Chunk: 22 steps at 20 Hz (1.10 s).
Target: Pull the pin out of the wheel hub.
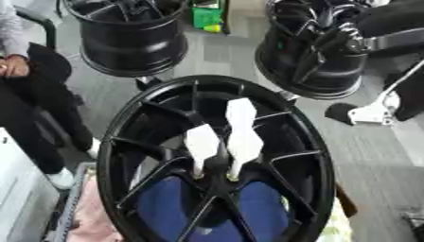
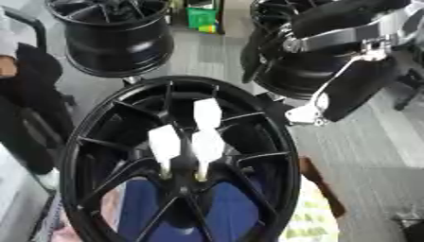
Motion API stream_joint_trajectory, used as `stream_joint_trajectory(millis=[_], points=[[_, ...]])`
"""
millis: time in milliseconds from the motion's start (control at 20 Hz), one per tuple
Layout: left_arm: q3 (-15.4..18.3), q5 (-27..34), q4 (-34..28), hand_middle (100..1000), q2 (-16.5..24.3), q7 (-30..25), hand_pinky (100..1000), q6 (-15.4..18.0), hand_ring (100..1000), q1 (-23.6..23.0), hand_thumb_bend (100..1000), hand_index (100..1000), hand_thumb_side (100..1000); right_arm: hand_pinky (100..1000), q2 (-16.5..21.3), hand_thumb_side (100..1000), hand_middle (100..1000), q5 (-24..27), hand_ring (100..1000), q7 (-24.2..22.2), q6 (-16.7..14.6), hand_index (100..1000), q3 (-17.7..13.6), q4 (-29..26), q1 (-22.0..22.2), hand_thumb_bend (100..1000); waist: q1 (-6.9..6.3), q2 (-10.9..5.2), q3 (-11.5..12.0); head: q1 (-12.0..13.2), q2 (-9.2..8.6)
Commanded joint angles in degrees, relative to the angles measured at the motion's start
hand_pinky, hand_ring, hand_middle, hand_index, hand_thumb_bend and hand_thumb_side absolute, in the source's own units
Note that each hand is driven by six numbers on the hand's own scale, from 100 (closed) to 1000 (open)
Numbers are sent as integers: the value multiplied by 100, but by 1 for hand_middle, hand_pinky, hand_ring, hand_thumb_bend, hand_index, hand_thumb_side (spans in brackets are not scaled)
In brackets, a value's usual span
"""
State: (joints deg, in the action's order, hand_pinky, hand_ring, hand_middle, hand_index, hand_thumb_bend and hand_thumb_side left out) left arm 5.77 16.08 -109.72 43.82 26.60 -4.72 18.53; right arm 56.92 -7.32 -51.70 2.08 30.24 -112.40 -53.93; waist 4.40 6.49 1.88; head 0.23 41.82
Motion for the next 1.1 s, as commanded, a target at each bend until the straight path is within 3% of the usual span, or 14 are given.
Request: stream_joint_trajectory(millis=[50, 350, 500, 1100], points=[[2, -1, -32, 678, 185, -38, 743, 7, 812, 63, 322, 823, 628, 875, 84, 527, 832, 49, 854, 87, 196, 900, 35, -189, -104, 233, -17, -44, 2, -10, -14], [-9, -14, -37, 678, 190, -54, 743, 5, 812, 63, 318, 823, 631, 869, -30, 473, 824, 32, 848, 347, 641, 900, 323, -219, -202, 259, -10, 12, 19, 19, -22], [-18, -21, -33, 678, 186, -61, 743, -1, 813, 57, 316, 823, 633, 867, -85, 488, 824, 119, 846, 408, 811, 900, 461, -219, -243, 252, -5, 49, 25, 12, -7], [-29, -23, -33, 679, 172, -74, 743, -11, 813, 73, 313, 823, 636, 871, -222, 473, 829, -64, 852, 600, 1079, 896, 634, -219, -374, 251, 15, 101, 30, 57, -30]])
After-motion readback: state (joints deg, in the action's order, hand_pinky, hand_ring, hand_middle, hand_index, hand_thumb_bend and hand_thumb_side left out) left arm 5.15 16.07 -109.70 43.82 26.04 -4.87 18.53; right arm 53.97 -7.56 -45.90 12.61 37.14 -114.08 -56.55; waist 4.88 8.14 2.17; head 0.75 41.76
